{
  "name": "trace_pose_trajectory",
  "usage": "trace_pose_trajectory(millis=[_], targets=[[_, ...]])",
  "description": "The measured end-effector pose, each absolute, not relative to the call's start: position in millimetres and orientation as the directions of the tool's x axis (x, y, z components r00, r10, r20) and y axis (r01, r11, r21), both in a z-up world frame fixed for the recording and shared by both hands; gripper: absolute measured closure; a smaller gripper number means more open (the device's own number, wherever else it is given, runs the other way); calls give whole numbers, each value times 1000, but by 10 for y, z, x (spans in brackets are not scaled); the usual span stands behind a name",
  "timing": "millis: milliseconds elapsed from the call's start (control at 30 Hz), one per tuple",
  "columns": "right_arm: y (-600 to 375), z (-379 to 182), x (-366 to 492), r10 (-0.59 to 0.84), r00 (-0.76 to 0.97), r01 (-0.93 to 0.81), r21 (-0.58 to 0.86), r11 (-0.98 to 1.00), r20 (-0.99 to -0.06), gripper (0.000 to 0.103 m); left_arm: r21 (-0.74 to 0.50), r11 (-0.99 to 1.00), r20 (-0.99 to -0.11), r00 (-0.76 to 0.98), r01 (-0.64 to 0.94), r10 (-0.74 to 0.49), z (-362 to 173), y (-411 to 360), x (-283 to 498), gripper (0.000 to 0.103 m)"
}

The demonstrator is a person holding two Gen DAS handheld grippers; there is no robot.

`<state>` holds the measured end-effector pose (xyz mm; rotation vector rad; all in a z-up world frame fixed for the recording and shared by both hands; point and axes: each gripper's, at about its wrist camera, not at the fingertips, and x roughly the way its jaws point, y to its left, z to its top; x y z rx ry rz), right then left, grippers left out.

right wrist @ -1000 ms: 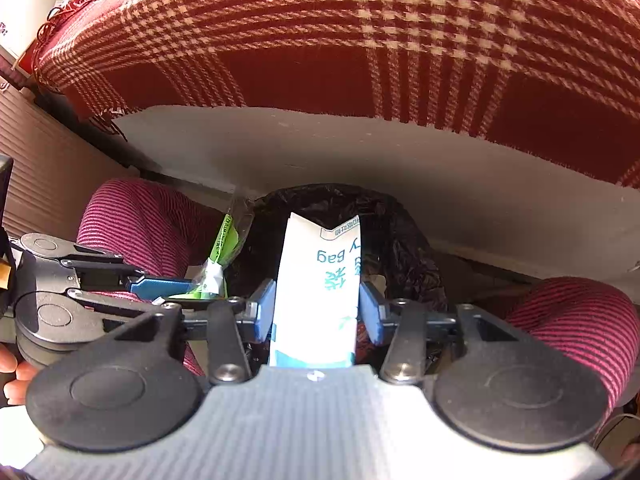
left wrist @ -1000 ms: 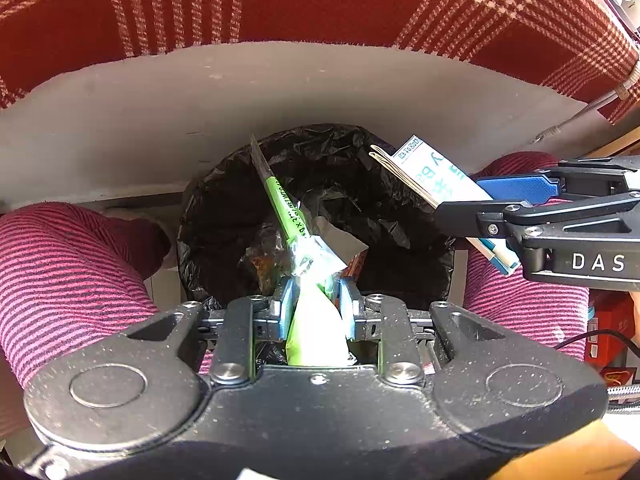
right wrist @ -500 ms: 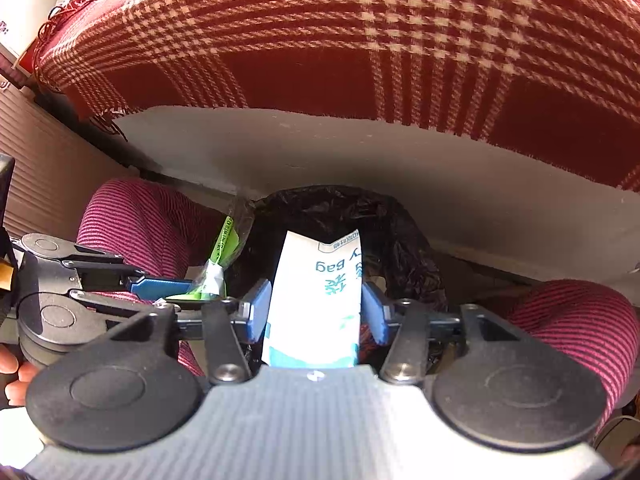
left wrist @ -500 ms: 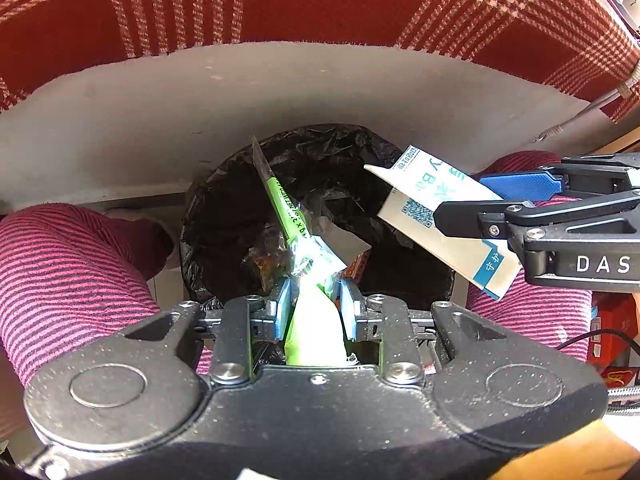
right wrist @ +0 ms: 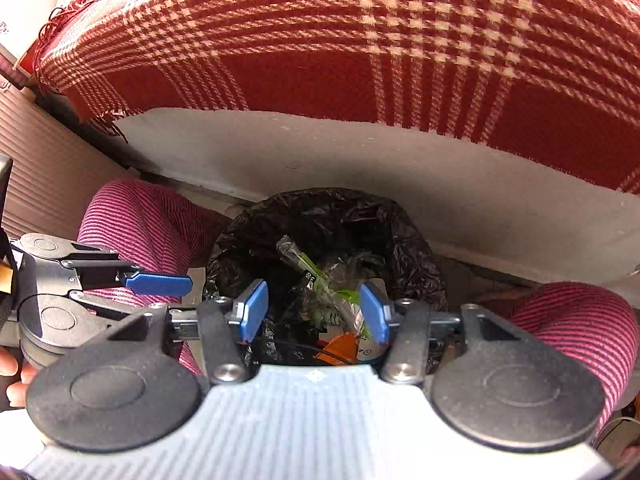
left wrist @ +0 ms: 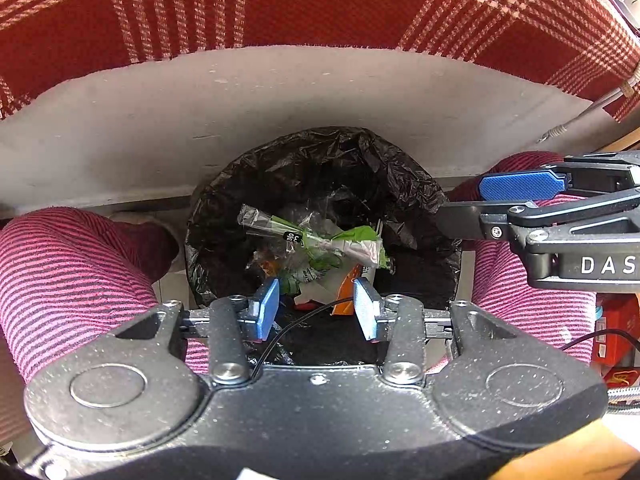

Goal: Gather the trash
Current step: 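Carry the green wrapper and white packet into the trash bag and open both tools, then grasp the red crayon with the left tool while the right tool grasps the gold foil wrapper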

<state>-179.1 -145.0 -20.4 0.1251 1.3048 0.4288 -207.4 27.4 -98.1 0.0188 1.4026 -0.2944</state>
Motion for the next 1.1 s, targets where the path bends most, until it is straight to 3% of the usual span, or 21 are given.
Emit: trace_pose_trajectory(millis=[367,533,700,900,1100], targets=[[-1484,-106,-1761,398,206,-258,342,904,-894,36,-149,959,-964,180,242,-195,-850,283,-2081,62],[-1616,227,-1661,522,220,-327,443,835,-824,33,-184,928,-932,241,324,-269,-415,360,-2014,58],[-1859,803,-1501,583,346,-373,462,804,-735,28,-187,898,-869,360,398,-341,230,443,-1848,51],[-2097,1350,-1207,531,525,-372,382,846,-665,19,-152,895,-771,517,419,-373,837,442,-1511,37],[-2306,1592,-687,433,629,-273,338,901,-646,17,-104,917,-707,620,385,-340,1077,250,-895,34]])
